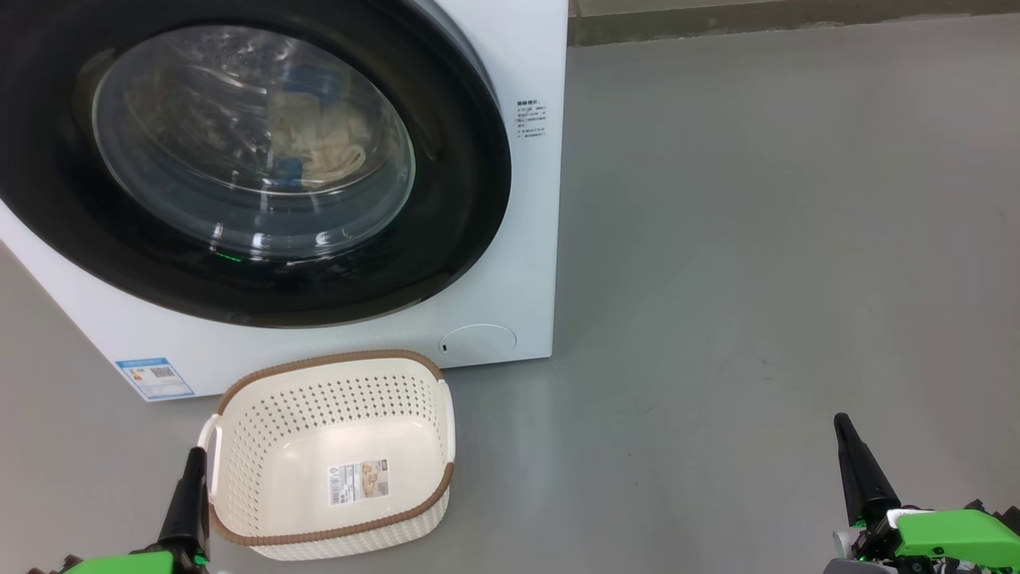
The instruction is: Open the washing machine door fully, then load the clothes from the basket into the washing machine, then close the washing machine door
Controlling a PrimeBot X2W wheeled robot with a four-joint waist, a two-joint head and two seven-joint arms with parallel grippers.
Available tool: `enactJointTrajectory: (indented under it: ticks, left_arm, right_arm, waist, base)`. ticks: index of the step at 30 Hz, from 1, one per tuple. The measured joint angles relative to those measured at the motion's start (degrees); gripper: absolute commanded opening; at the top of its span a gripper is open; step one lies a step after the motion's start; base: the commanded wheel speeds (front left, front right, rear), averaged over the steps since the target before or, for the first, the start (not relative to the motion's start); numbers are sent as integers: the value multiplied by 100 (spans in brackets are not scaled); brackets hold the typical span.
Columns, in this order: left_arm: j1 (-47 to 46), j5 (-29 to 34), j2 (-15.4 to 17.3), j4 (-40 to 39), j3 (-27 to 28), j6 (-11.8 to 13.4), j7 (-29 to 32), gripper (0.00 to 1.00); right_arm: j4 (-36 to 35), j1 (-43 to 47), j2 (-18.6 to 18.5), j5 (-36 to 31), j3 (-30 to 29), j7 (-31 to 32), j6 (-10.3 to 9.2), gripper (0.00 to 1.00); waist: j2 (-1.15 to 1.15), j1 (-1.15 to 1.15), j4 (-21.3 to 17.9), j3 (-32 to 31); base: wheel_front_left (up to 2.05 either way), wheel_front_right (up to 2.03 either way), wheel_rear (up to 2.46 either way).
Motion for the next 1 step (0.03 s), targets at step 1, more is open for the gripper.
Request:
enactJointTrajectory:
  ticks: [1]
  left_arm:
    - [0,0,0,0,0,0,0,0]
  right_arm:
    - [0,0,0,0,0,0,0,0]
  waist:
    - [0,0,0,0]
  base:
    - [0,0,0]
